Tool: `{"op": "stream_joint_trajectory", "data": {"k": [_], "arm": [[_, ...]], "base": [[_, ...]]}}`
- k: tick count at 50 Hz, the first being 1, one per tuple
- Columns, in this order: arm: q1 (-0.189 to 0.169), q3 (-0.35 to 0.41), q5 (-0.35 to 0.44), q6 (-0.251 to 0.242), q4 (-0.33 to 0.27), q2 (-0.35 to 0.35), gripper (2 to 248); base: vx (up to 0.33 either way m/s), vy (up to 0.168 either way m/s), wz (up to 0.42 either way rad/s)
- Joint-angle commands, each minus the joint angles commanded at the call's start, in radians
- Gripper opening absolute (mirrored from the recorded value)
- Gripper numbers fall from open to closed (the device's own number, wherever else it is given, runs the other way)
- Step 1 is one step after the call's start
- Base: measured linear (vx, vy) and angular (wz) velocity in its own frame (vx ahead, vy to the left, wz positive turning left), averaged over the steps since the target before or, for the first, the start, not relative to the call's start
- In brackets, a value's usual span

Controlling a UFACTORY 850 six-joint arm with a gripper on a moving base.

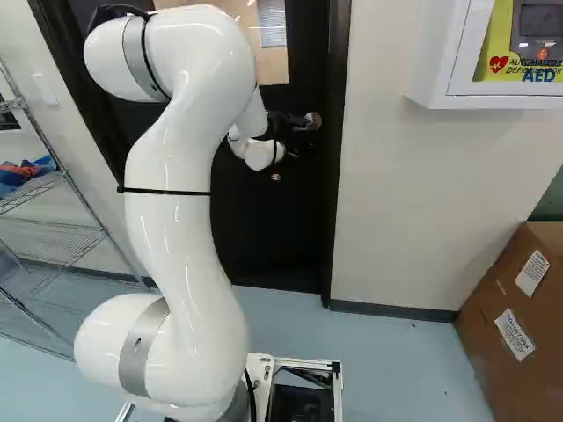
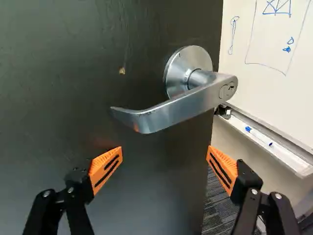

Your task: Open the door and move inside

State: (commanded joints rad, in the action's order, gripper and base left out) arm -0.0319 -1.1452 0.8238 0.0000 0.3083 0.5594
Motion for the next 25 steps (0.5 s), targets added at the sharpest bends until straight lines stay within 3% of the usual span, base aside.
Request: {"op": "stream_joint_trajectory", "data": {"k": [25], "arm": [[0.029, 0.064, 0.000, 0.000, -0.015, -0.049, 247]], "base": [[0.000, 0.000, 0.000]]}}
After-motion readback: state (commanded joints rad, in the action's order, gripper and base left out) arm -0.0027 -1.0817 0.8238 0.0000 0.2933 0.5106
